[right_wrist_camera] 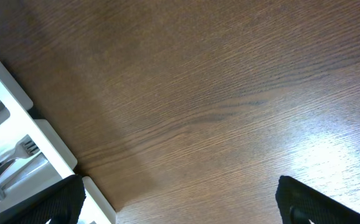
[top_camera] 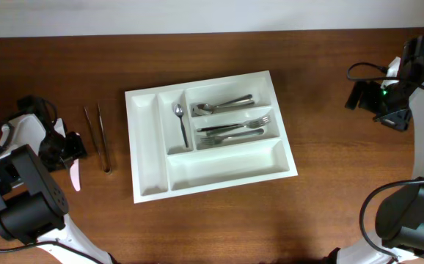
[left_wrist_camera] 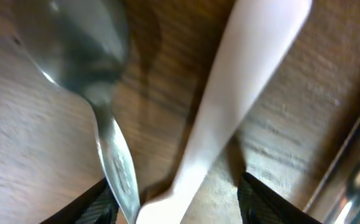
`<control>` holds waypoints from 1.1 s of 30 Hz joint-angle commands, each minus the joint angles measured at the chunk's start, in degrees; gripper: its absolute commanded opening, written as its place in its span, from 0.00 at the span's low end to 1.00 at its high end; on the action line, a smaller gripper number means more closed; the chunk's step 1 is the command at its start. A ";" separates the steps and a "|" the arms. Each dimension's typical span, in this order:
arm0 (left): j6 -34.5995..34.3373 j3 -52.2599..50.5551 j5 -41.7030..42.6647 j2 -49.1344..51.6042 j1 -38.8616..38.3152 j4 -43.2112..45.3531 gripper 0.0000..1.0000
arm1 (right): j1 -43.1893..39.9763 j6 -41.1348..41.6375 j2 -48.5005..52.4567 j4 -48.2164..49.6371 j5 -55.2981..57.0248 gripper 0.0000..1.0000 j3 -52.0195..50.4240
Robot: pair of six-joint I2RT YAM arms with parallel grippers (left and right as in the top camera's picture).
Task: Pack container
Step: 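Return the left gripper and grasp the second silver spoon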
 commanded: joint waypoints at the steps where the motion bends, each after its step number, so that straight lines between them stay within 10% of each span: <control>1: 0.92 -0.87 2.38 -4.48 0.63 -1.01 0.62 | -0.31 0.28 -0.66 0.13 0.13 0.99 -0.28; 33: 1.51 -6.23 3.28 -7.85 8.35 11.56 0.71 | -0.31 0.28 -0.66 0.11 0.13 0.99 -0.28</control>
